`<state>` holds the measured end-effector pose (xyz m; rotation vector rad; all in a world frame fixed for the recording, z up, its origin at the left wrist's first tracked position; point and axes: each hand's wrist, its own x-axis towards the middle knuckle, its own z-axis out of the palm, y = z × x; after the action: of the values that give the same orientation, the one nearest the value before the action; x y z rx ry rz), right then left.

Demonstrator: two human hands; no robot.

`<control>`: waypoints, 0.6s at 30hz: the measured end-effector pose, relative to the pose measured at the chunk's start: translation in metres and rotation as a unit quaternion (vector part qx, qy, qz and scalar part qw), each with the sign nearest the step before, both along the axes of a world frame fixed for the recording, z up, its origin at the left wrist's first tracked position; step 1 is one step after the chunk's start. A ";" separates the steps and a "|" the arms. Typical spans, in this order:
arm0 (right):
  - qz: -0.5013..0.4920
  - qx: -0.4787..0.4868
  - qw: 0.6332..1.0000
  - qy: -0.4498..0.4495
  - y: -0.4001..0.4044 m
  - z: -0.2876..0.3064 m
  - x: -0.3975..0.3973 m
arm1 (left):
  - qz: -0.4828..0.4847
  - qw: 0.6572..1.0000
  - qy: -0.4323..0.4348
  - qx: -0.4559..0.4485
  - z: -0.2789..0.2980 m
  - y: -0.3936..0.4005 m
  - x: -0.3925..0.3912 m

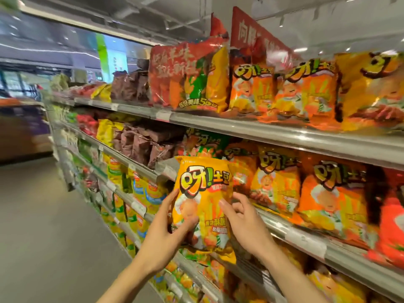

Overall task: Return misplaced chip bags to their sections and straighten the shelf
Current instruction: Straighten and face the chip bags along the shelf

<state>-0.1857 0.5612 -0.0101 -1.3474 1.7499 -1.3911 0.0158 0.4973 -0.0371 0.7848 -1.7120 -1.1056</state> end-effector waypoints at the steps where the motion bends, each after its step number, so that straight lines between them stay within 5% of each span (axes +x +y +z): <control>1: -0.001 -0.001 1.000 0.005 -0.024 0.002 0.004 | 0.004 1.000 -0.012 0.003 0.005 -0.021 0.004; 12: -0.027 0.014 0.996 0.089 -0.229 0.026 0.039 | 0.006 0.999 -0.018 0.026 0.029 -0.218 0.032; 18: -0.110 0.012 0.986 0.127 -0.299 0.032 0.049 | -0.069 0.997 -0.006 -0.021 0.034 -0.322 0.026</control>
<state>-0.1363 0.2617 0.0217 -1.4023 2.1312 -1.3542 0.0415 0.1752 -0.0032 0.6560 -1.8170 -1.1563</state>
